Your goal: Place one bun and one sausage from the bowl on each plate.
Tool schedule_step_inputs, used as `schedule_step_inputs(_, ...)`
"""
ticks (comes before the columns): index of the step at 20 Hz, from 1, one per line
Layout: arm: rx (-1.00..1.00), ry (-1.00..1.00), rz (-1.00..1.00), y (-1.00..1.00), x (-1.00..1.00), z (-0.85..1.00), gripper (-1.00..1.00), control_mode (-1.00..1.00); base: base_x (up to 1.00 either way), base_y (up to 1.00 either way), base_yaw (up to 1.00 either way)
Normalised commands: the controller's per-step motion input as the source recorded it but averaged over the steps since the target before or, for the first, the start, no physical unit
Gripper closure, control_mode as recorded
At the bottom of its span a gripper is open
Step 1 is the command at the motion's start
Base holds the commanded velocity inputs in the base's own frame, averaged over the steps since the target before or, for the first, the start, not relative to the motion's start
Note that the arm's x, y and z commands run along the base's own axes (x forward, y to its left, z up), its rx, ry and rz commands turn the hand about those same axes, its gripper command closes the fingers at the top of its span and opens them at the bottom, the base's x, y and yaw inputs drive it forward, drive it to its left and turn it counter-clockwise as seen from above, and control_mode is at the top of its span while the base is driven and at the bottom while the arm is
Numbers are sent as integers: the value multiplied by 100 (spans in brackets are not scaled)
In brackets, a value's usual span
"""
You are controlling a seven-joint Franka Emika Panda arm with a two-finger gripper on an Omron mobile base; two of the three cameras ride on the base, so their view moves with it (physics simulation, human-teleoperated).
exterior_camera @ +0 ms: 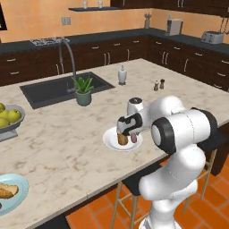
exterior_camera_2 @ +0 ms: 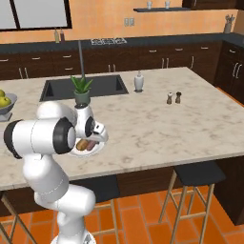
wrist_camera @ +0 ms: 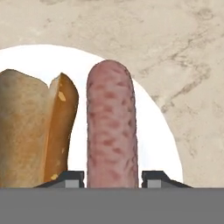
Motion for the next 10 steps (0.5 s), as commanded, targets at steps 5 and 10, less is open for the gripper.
schedule_step_inputs(5, 0, 0, -4, 23, 0, 53, -100, -100, 0, 0, 0)
schedule_step_inputs(10, 10, -23, -2, -27, -68, 97, -100, -100, 0, 0, 0)
